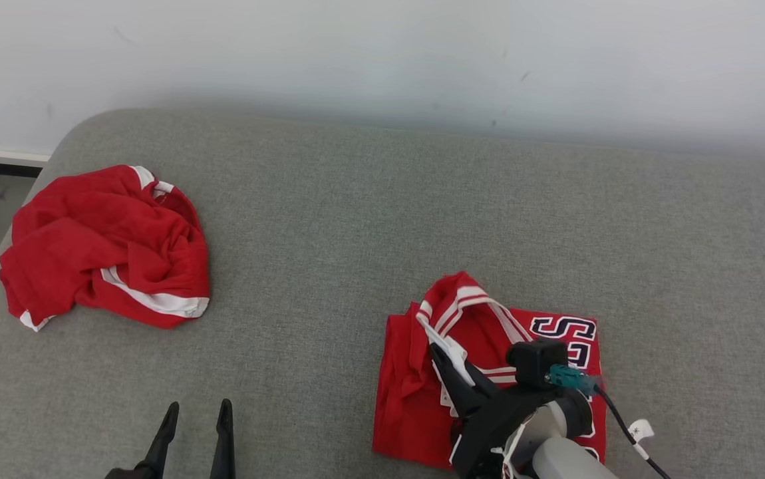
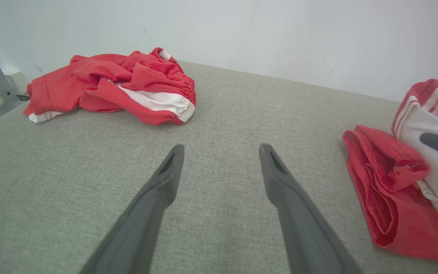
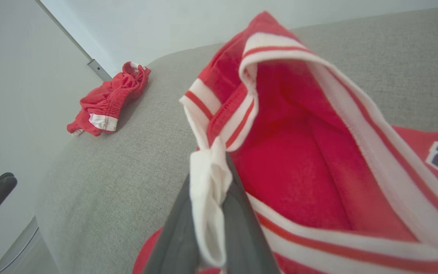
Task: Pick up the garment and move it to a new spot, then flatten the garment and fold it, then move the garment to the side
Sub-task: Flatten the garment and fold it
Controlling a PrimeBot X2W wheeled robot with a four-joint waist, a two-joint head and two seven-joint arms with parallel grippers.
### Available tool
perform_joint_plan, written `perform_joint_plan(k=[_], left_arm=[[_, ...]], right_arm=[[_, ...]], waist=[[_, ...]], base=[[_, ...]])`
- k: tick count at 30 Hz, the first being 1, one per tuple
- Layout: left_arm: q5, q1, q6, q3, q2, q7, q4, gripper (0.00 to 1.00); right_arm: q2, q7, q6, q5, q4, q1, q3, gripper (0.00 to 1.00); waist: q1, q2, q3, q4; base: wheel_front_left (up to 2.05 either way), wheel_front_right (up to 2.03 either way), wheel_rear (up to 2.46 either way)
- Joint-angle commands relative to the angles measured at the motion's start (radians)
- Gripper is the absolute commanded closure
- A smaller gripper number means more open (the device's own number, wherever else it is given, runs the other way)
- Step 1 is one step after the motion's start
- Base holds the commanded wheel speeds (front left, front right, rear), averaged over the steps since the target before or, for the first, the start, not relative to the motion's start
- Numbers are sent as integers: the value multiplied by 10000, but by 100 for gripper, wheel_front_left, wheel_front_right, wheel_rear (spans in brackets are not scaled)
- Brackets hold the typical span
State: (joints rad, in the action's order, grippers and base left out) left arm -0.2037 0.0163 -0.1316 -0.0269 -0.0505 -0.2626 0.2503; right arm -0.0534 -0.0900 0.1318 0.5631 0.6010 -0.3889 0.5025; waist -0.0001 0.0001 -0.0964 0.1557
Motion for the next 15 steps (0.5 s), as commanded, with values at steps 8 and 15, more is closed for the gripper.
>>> perform_joint_plan(k=[8,15], left_arm=[[-72,-108,23,48,4,-40,100,0],[-94,114,23,164,4,-40,80,0]], right_arm=[[34,-807,-18,1044,454,-550,1391,0],[-336,-1499,-18,1445,-429,-589,1486,0]], waist=[[1,-1,121,-50],[1,-1,312,-227]], base=[[0,0,0],[0,0,0]])
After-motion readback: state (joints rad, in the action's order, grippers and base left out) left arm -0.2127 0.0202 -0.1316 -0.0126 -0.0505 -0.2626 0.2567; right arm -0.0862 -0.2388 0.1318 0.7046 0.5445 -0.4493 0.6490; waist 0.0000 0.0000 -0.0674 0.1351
